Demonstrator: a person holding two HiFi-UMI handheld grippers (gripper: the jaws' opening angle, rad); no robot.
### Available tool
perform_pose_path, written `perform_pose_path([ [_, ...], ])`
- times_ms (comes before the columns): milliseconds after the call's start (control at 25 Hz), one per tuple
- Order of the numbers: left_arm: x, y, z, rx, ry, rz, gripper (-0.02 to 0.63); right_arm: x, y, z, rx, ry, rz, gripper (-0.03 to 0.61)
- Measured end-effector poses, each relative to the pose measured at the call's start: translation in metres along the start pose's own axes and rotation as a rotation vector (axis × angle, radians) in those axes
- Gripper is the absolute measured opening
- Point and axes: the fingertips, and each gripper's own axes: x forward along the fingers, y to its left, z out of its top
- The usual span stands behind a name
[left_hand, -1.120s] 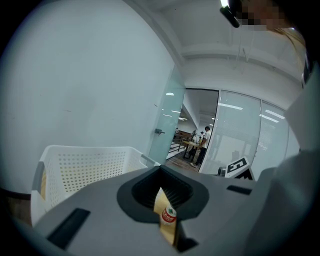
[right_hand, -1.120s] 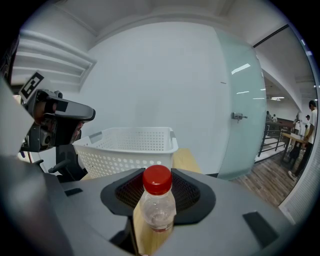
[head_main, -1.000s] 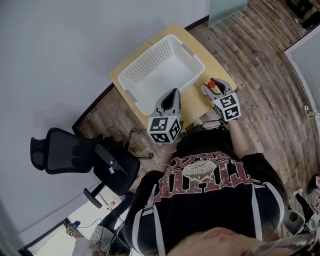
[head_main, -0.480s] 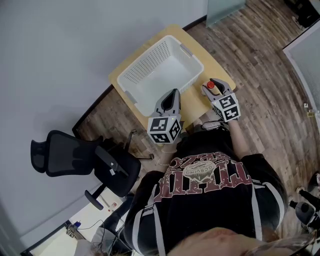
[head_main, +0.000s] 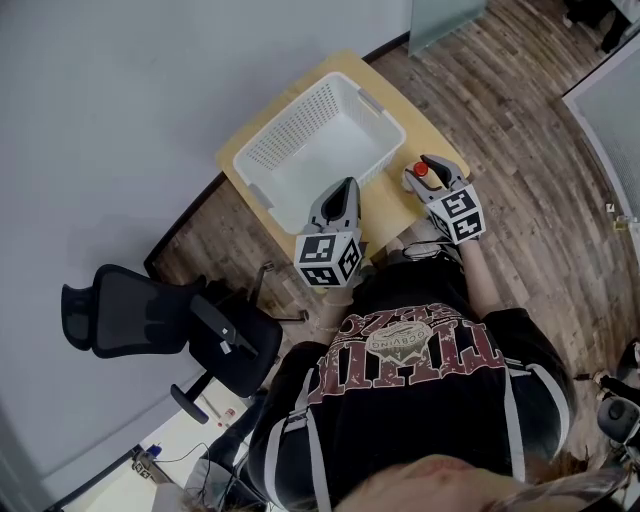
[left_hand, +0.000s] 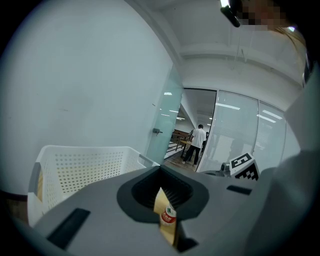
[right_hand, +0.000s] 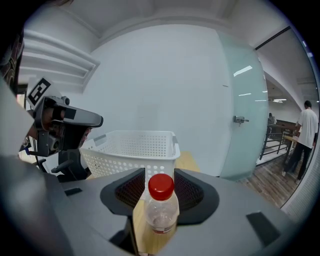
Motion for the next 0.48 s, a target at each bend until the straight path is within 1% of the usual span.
perform_pose_path([
  [160, -0.001, -0.003, 0.000, 0.001, -0.004, -0.005, 0.048, -0.008, -0.002, 0.011, -0.006, -0.029, -0.005, 0.172],
  [480, -0.005, -0.002, 0.003, 0.000, -0.015, 0.001, 0.048, -0.011, 0.005, 0.039, -0.007, -0.086, 0.012, 0.172],
])
